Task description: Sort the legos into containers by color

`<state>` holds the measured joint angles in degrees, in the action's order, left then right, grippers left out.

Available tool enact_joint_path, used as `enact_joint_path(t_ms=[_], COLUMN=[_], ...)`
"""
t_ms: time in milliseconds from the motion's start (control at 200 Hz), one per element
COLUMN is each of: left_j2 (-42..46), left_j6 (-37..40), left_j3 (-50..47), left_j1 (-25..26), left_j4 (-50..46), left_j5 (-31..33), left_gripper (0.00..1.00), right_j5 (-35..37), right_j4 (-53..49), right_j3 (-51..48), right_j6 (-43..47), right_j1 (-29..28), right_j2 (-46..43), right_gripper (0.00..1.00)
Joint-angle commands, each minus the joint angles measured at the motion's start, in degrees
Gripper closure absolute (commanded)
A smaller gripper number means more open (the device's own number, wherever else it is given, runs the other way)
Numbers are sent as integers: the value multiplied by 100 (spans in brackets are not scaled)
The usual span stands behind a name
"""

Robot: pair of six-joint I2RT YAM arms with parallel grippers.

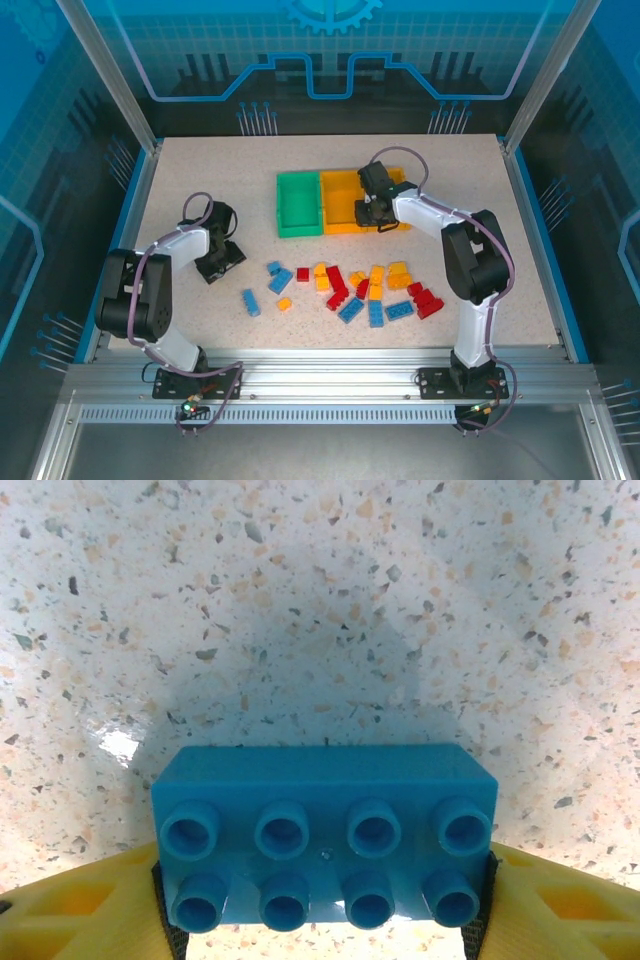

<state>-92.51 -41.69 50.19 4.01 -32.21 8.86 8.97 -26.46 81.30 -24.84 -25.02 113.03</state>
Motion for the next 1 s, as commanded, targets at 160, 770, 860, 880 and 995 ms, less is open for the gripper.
enact_joint_path(t_ms=[160,770,860,880,995], left_j2=[658,-979,-1278,-1334,-1673], left_j6=[425,1602,1609,1618,1653], left_j3=[470,3369,3642,3710,3998], left_j1=[253,1532,1583,1598,1651], left_j4=[127,394,408,400,293], left_j5=[-120,-152,-230,-235,-245], left_gripper=[37,37,37,37,36], right_j5=[-337,-260,-122,-96,-2], right_j4=[-512,-1479,-1810,-1888,-2273], right_j3=[-21,-1788,-2220,-2312,-2847], right_j6=[-359,-932,-1153,-1213,-1796], right_j1=[-133,-423,-762,-838,-1067], right_j2=[-397,-2648,-3110,-3183,-3557], right_gripper=[44,24,26,26,27])
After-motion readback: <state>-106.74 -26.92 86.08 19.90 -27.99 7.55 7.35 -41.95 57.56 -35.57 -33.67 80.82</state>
